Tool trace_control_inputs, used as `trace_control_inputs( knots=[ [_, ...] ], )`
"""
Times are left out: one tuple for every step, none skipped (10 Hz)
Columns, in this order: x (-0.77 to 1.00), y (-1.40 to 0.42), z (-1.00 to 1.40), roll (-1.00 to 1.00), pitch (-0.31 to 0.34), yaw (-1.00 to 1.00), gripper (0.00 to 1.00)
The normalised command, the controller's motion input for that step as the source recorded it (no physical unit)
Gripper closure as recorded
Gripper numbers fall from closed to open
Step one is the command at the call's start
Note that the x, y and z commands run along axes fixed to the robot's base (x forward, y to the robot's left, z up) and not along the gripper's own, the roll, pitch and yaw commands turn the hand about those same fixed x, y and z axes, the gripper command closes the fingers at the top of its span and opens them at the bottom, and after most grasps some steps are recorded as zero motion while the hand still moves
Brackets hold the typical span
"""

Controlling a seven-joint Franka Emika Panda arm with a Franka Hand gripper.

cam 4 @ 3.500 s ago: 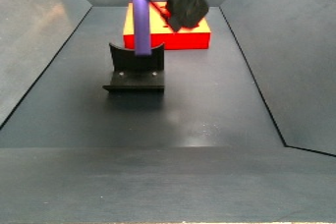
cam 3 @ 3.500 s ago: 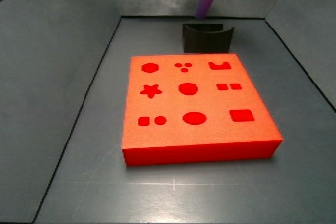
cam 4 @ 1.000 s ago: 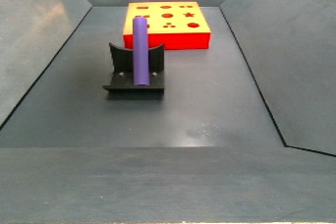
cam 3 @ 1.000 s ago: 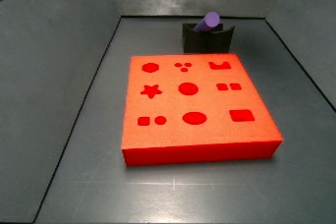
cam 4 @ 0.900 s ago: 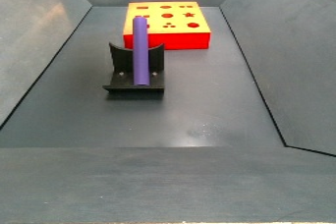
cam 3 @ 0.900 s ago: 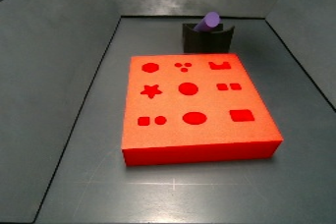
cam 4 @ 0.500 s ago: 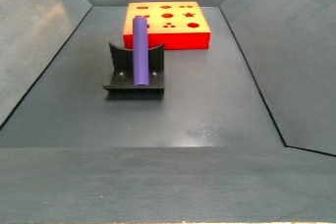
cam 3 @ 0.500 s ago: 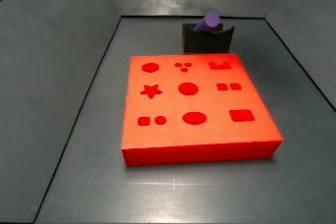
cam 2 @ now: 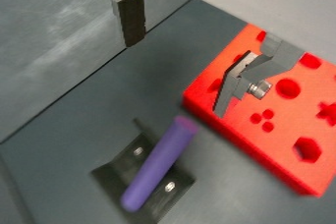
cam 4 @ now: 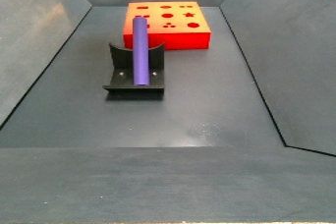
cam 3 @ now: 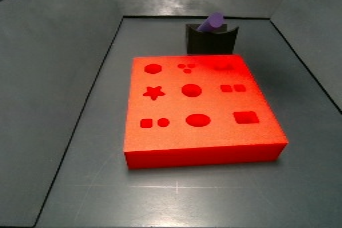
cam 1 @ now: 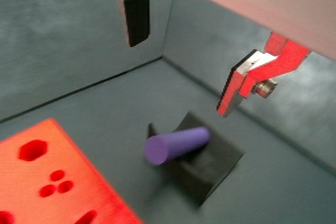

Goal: Pick up the round object. Move up. Place the round object on the fixture. Regrasp the round object. Move to above the board. Insert the round object.
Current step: Regrasp the round object.

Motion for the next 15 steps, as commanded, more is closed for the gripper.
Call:
trace_control_inputs(
  knots=[
    [0.03, -0.02, 0.01, 1.0, 0.046, 0.03, 0.0],
    [0.04, -0.02, 0.0, 1.0, 0.054, 0.04, 0.0],
    [0.06, -0.03, 0.0, 1.0, 0.076, 0.04, 0.0],
    [0.07, -0.03, 0.0, 1.0, 0.088, 0.05, 0.0],
    [0.09, -0.04, 0.0, 1.0, 0.116, 0.06, 0.0],
    [0.1, -0.04, 0.0, 1.0, 0.139, 0.07, 0.0],
    [0.1, -0.04, -0.01, 1.0, 0.162, 0.09, 0.0],
    [0.1, -0.04, 0.0, 1.0, 0.185, 0.12, 0.0],
    [0.09, -0.05, -0.01, 0.92, 0.205, 0.17, 0.0],
    [0.1, -0.05, -0.01, 0.73, 0.188, 0.19, 0.0],
    [0.1, -0.05, -0.01, 0.54, 0.162, 0.21, 0.0],
    [0.1, -0.04, 0.0, 0.36, 0.132, 0.22, 0.0],
    [0.09, -0.04, 0.0, 0.23, 0.084, 0.22, 0.0],
    [0.08, -0.04, 0.0, 0.19, 0.046, 0.22, 0.0],
    [0.08, -0.05, -0.01, 0.17, 0.019, 0.2, 0.0]
  ],
)
